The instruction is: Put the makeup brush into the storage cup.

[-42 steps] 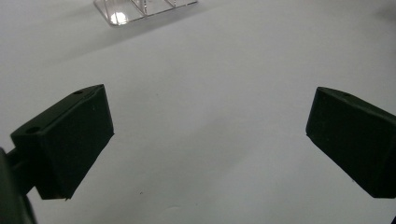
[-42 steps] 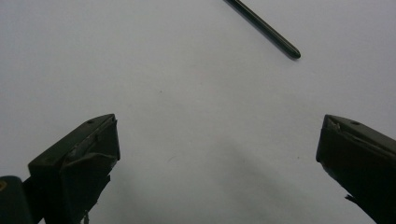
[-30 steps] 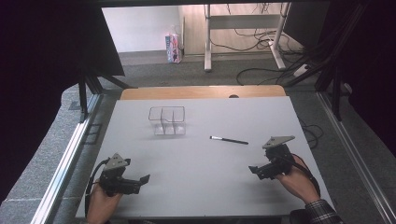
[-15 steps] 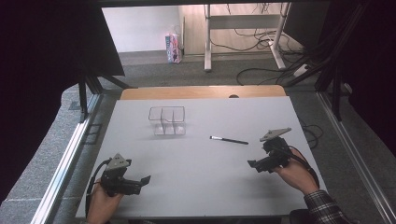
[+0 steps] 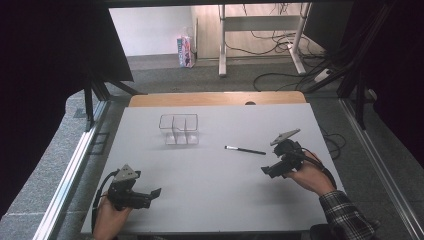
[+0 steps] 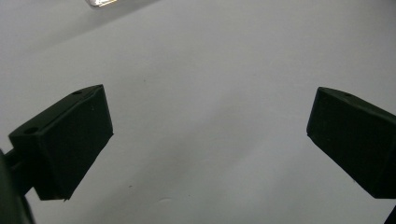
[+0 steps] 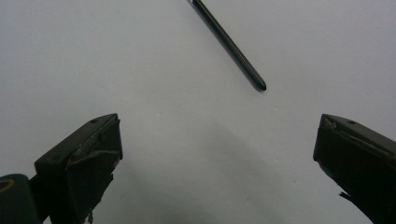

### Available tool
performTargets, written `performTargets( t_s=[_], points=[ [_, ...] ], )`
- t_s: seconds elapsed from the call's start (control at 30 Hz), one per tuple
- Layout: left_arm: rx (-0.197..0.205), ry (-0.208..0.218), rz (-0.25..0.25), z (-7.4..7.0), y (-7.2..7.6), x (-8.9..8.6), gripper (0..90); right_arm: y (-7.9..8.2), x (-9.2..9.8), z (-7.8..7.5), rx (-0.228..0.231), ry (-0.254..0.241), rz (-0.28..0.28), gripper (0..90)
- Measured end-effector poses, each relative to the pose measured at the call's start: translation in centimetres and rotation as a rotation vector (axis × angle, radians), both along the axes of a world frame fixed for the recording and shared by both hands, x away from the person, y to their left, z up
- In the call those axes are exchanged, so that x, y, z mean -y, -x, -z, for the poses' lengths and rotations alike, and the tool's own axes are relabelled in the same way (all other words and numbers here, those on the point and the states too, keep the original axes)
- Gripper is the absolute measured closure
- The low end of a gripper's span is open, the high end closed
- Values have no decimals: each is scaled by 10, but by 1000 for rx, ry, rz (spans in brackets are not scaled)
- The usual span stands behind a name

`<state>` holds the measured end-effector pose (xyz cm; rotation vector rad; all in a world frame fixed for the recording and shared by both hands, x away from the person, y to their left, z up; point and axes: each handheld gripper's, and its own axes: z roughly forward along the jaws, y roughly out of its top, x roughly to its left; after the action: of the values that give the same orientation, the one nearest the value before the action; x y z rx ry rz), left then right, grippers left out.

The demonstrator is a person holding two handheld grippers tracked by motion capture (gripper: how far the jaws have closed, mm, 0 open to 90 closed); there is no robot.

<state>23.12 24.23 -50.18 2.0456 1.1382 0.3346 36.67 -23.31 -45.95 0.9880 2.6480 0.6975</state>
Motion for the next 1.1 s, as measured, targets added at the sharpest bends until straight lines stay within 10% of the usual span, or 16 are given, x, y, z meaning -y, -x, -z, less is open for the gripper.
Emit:
performTargets(
  t_s=[1.1],
  points=[
    [-10,1,5,1,-1,-1,9,-47,-29,2,-65,62,-55,131]
  ],
)
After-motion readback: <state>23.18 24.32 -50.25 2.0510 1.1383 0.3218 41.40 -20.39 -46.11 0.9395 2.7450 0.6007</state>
